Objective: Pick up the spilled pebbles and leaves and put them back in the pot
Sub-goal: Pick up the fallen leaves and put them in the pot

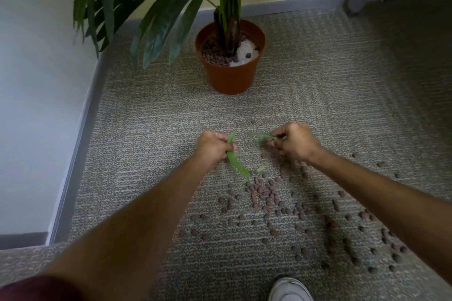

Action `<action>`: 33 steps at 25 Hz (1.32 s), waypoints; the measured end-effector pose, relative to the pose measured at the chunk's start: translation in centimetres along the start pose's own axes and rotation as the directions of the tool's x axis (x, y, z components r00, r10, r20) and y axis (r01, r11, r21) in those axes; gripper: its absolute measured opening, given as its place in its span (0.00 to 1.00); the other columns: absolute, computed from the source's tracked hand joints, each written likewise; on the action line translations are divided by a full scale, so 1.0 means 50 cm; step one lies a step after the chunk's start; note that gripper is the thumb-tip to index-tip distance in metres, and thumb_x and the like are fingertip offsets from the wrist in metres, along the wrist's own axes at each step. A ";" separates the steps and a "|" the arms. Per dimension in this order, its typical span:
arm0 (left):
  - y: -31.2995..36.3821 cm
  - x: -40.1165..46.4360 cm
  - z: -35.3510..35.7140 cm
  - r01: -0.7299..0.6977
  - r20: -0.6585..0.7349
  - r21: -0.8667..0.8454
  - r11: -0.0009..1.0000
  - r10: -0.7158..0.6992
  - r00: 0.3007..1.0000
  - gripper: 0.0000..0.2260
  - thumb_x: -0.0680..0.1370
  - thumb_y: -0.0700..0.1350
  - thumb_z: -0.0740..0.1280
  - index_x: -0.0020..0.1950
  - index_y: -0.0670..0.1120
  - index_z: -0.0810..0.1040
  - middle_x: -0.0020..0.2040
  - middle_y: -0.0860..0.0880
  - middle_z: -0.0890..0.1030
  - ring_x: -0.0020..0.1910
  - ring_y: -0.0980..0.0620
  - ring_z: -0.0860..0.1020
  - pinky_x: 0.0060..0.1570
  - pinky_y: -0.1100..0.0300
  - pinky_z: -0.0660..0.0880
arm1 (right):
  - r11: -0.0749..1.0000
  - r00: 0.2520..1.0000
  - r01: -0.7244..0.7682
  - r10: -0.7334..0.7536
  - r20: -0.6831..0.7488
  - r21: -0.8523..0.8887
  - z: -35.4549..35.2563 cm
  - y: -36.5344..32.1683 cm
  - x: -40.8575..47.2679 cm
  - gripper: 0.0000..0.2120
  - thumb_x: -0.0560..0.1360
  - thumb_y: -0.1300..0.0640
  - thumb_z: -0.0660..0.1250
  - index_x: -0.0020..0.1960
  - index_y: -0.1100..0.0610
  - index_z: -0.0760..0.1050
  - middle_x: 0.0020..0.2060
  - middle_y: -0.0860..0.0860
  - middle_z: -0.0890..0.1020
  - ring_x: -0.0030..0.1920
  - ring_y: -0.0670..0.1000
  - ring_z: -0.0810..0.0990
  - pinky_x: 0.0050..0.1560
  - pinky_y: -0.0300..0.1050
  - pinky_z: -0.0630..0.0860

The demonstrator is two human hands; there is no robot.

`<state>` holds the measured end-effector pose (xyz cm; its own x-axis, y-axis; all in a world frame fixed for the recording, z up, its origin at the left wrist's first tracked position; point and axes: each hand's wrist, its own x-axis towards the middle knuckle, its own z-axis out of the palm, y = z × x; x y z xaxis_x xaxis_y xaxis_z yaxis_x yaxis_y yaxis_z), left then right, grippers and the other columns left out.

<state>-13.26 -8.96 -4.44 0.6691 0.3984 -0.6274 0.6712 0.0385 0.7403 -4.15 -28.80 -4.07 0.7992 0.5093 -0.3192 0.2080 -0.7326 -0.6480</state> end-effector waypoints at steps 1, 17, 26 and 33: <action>0.024 0.006 -0.006 -0.002 -0.008 -0.064 0.998 0.002 1.000 0.08 0.70 0.32 0.73 0.46 0.41 0.78 0.50 0.40 0.83 0.45 0.45 0.84 0.50 0.50 0.81 | 0.999 0.998 0.017 -0.018 -0.057 -0.027 -0.017 -0.017 0.022 0.04 0.72 0.57 0.72 0.46 0.51 0.83 0.32 0.41 0.81 0.30 0.41 0.80 0.31 0.39 0.77; 0.277 0.101 -0.093 -0.185 -0.229 -0.340 0.922 0.110 0.967 0.06 0.72 0.29 0.69 0.45 0.38 0.77 0.42 0.42 0.82 0.40 0.49 0.83 0.40 0.59 0.82 | 0.571 0.862 0.292 -0.504 -0.046 -0.767 -0.122 -0.261 0.309 0.14 0.78 0.63 0.61 0.61 0.61 0.77 0.54 0.62 0.80 0.52 0.64 0.80 0.51 0.56 0.78; 0.358 0.170 -0.079 -0.222 -0.285 -0.386 0.895 0.113 0.952 0.11 0.77 0.32 0.63 0.36 0.41 0.73 0.32 0.47 0.79 0.37 0.52 0.75 0.43 0.59 0.78 | 0.900 0.843 0.320 -0.413 -0.344 -0.296 -0.142 -0.224 0.320 0.12 0.75 0.53 0.67 0.57 0.55 0.80 0.57 0.55 0.79 0.54 0.56 0.78 0.52 0.48 0.74; 0.345 0.185 -0.057 -0.298 -0.354 0.042 0.954 0.293 0.888 0.17 0.78 0.44 0.65 0.65 0.40 0.73 0.55 0.48 0.76 0.55 0.48 0.76 0.51 0.59 0.72 | 0.976 0.809 0.217 -0.185 -0.558 -0.008 -0.117 -0.074 0.218 0.13 0.80 0.51 0.61 0.55 0.56 0.80 0.51 0.50 0.82 0.49 0.47 0.78 0.53 0.46 0.75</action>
<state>3.60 -1.98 3.23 0.6779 0.6896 -0.2549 0.4545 -0.1206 0.8826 7.10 -23.15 -1.11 0.9229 0.2952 0.2474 0.3812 -0.6081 -0.6964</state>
